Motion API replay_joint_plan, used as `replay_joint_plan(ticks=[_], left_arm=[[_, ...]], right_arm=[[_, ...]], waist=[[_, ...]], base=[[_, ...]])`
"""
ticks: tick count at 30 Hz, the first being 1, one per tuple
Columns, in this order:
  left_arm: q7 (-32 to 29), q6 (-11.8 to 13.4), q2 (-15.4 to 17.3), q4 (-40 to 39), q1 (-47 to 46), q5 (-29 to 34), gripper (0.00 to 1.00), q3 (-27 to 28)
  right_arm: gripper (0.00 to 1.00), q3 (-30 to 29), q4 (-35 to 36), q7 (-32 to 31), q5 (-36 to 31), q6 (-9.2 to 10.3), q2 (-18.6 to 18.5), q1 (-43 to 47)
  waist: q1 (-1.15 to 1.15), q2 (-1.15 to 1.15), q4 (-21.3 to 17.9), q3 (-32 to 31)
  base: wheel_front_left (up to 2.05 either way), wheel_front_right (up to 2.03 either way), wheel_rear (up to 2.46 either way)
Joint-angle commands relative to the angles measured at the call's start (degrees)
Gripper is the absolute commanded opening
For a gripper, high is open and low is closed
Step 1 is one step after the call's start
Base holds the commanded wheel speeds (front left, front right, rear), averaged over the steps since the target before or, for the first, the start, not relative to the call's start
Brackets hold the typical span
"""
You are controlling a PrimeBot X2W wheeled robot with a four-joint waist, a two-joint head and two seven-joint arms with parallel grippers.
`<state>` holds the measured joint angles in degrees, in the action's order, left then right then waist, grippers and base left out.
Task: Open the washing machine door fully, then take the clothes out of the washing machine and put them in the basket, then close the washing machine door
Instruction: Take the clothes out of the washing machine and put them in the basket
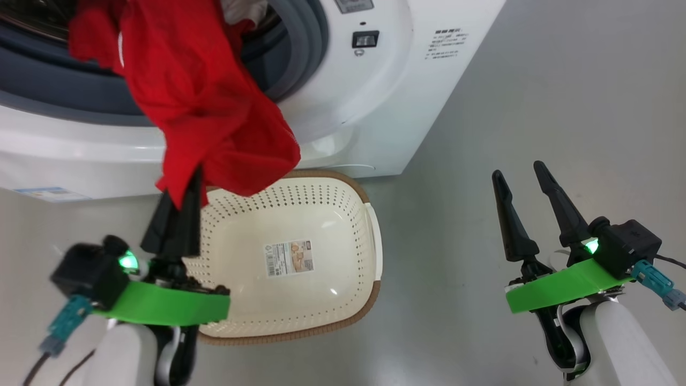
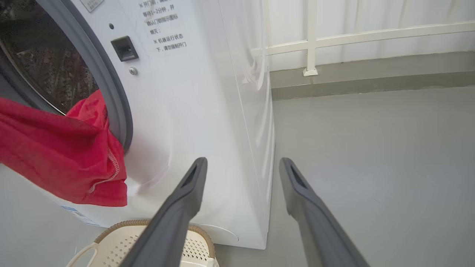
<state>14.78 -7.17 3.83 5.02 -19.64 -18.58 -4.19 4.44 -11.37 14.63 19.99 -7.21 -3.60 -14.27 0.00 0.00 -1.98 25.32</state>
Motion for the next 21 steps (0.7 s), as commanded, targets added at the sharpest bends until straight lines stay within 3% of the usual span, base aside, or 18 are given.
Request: replay_joint_plan(ticks=[1, 21], left_arm=[[0.22, -0.32, 1.16, 0.47, 0.18, 0.46, 0.00, 0.90], [0.22, -0.32, 3.86, 29.34, -13.42, 1.12, 0.00, -3.29]], right_arm=[[1.00, 1.32, 1.56, 0.37, -0.45, -0.28, 0.07, -0.64], [1.00, 1.89, 3.04, 0.37, -0.41, -0.28, 0.69, -4.95]], waist=[[0.00, 0.00, -0.64, 1.02], [0.00, 0.00, -3.20, 10.30]], base=[[0.00, 0.00, 0.00], [0.00, 0.00, 0.00]])
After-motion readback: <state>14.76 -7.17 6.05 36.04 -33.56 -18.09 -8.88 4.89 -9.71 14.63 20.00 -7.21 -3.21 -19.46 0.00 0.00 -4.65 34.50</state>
